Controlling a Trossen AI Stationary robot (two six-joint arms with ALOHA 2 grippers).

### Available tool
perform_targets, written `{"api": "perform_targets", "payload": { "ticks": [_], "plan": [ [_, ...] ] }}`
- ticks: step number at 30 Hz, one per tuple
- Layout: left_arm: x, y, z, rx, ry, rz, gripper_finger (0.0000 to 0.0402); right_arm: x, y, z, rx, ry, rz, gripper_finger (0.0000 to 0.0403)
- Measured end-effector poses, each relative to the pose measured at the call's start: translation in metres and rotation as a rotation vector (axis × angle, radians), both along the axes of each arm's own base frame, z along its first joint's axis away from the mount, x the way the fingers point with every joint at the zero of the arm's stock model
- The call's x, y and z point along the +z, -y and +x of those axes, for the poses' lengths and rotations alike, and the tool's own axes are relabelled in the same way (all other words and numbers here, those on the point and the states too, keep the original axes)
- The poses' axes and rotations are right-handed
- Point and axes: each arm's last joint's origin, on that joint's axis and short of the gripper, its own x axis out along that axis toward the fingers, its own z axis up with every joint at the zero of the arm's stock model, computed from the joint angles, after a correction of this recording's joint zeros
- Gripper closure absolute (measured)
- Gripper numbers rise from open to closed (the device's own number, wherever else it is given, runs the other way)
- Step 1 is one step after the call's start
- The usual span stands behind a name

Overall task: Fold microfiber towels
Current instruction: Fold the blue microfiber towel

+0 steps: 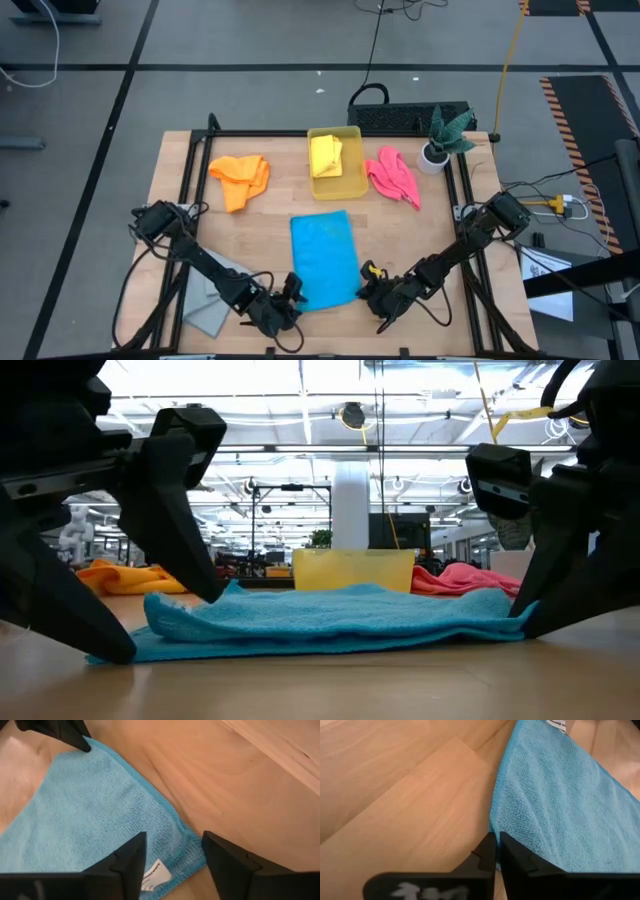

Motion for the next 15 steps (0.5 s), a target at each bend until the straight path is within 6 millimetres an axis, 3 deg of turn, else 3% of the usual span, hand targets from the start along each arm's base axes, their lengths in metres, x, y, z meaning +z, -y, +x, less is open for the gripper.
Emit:
{"api": "perform_targets", "payload": {
  "ticks": [7,15],
  "plan": [
    [0.000,-0.001,-0.002,-0.017,-0.036,0.002,0.0182,0.000,0.000,0.000,-0.004,0.001,0.005,0.0398],
    [0.031,0.005,-0.013,-0.048,0.029,-0.010,0.0201,0.000,0.000,0.000,-0.007,0.001,0.010,0.0397]
  ]
}}
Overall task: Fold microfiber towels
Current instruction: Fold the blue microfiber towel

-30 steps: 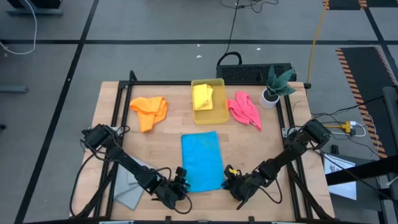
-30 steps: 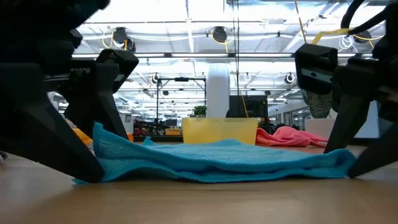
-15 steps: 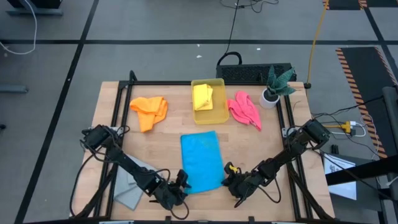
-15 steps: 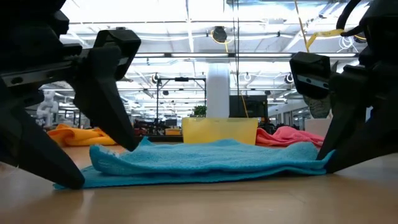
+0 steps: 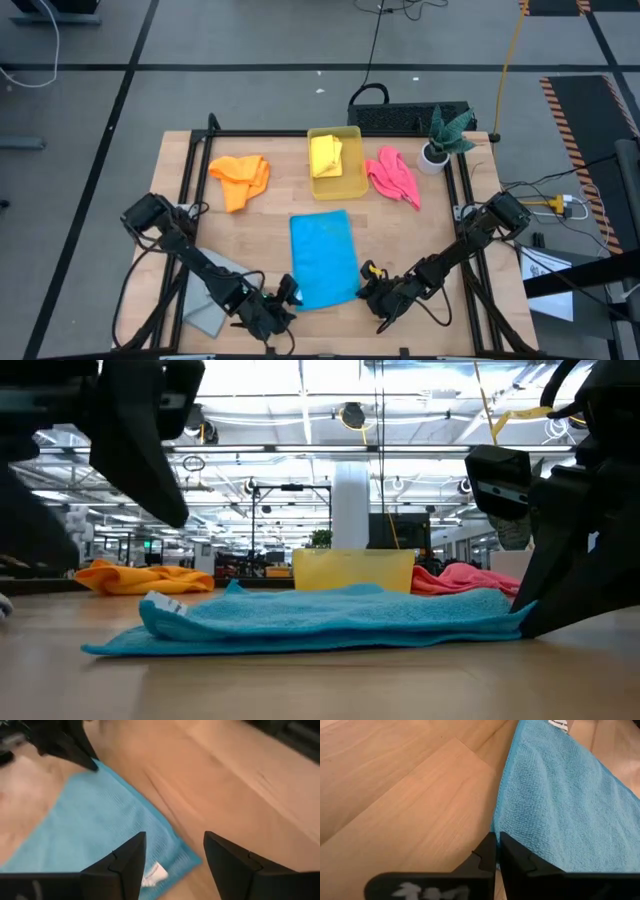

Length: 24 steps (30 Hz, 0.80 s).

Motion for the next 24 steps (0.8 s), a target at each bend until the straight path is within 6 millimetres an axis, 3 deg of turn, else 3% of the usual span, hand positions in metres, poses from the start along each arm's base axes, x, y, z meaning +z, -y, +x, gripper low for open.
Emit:
{"api": "perform_targets", "payload": {
  "ticks": [9,24],
  "plan": [
    [-0.024,-0.004,0.003,-0.019,-0.083,0.052,0.0199,0.000,0.000,0.000,-0.009,0.001,0.009,0.0397],
    [-0.026,-0.019,0.021,0.022,-0.053,0.039,0.0201,0.001,0.000,0.001,-0.015,0.003,0.021,0.0397]
  ]
}}
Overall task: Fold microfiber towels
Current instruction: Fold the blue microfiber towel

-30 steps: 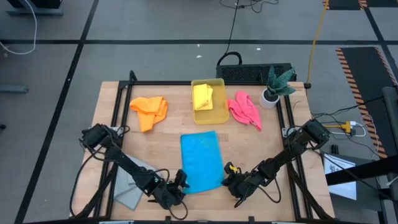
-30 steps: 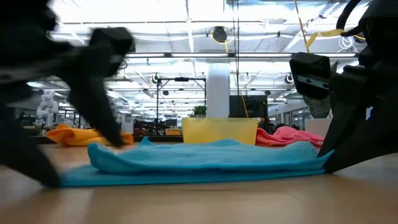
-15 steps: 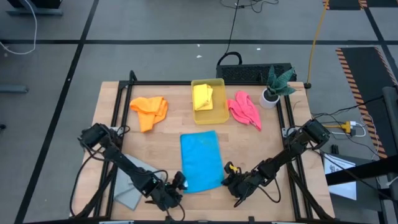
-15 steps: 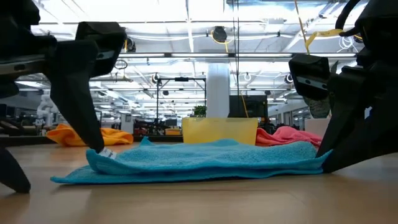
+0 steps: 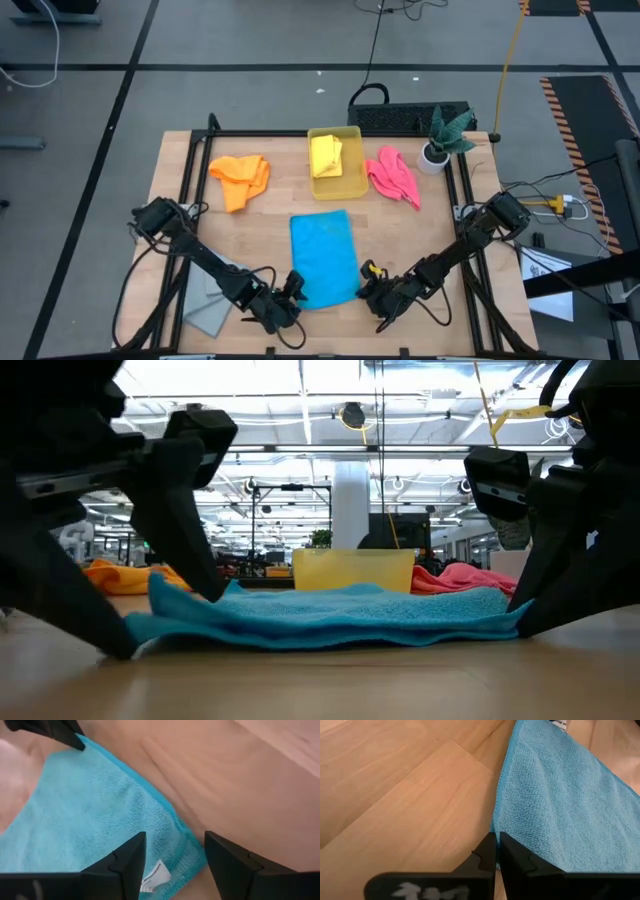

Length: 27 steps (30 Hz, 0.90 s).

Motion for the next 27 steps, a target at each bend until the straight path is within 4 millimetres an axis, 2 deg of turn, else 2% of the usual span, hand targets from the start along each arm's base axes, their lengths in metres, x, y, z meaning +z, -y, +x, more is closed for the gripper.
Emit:
{"api": "perform_targets", "payload": {
  "ticks": [4,11,15,17,23,27],
  "plan": [
    [0.000,-0.005,0.003,0.014,-0.006,-0.008,0.0231,0.000,0.000,0.000,0.000,0.000,0.000,0.0397],
    [-0.001,-0.004,0.001,0.033,-0.008,-0.008,0.0335,0.000,-0.001,-0.001,0.004,0.001,0.001,0.0397],
    [0.002,0.003,-0.002,0.046,0.025,-0.042,0.0387,0.007,-0.007,-0.004,0.011,0.022,0.035,0.0397],
    [0.005,0.009,-0.005,0.046,0.038,-0.064,0.0393,0.013,-0.010,-0.006,0.003,0.035,0.079,0.0397],
    [0.024,0.024,-0.010,0.023,0.134,-0.170,0.0374,0.037,-0.019,-0.011,0.045,0.052,0.281,0.0397],
    [0.042,0.032,-0.012,0.003,0.217,-0.243,0.0388,0.054,-0.026,-0.011,0.085,0.138,0.398,0.0397]
  ]
}}
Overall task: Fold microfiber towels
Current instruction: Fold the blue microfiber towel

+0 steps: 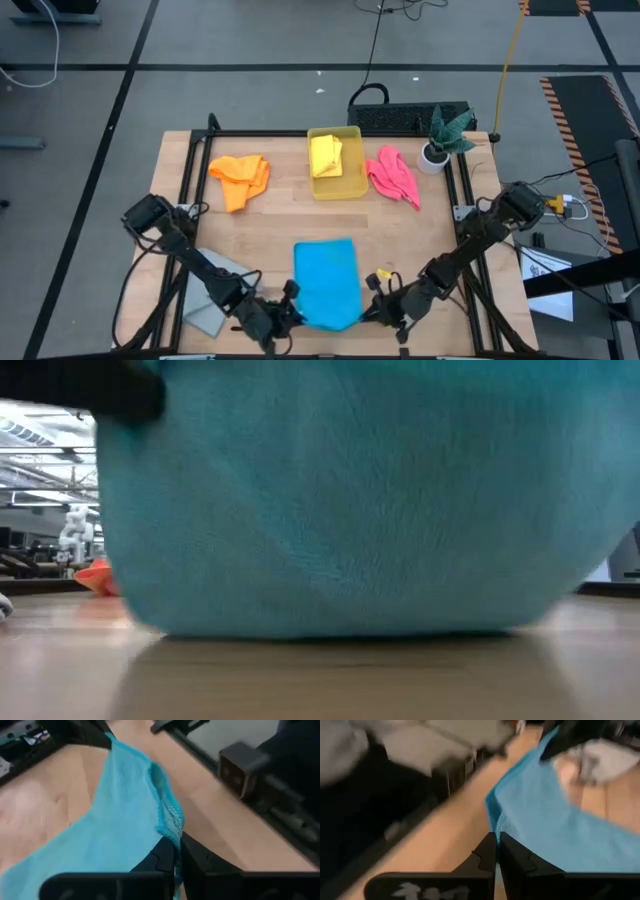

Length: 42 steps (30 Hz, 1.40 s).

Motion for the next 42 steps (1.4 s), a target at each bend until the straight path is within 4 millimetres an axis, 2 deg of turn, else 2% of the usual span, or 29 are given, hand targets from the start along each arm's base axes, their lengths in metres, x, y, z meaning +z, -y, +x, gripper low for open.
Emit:
{"api": "perform_targets", "payload": {
  "ticks": [4,6,12,16,21,26,30,33,36,42],
  "plan": [
    [0.006,0.002,-0.002,0.052,0.039,-0.013,0.0392,0.007,-0.002,0.002,-0.007,0.067,0.031,0.0397],
    [0.005,-0.001,-0.002,0.128,0.044,-0.009,0.0385,0.008,0.001,0.003,-0.084,0.090,0.008,0.0397],
    [-0.005,-0.024,0.001,0.438,-0.004,-0.024,0.0395,0.003,0.011,0.004,-0.356,0.114,-0.110,0.0400],
    [-0.009,-0.039,0.005,0.572,-0.018,-0.028,0.0386,-0.002,0.023,0.007,-0.494,0.090,-0.130,0.0401],
    [-0.011,-0.055,0.010,0.713,0.003,-0.036,0.0395,-0.006,0.033,0.010,-0.580,0.052,-0.119,0.0402],
    [-0.009,-0.050,0.009,0.688,0.014,-0.047,0.0385,0.012,0.030,0.001,-0.537,0.063,-0.079,0.0402],
    [-0.003,-0.037,0.002,0.598,0.008,-0.068,0.0393,0.033,0.026,-0.010,-0.402,0.022,0.055,0.0402],
    [-0.001,-0.030,-0.003,0.575,0.005,-0.092,0.0394,0.042,0.024,-0.014,-0.293,-0.039,0.150,0.0402],
    [0.001,-0.029,-0.002,0.583,0.021,-0.121,0.0383,0.041,0.025,-0.013,-0.294,-0.046,0.150,0.0402],
    [0.000,-0.039,0.004,0.636,0.027,-0.113,0.0386,0.022,0.047,0.000,-0.501,-0.036,0.090,0.0403]
  ]
}}
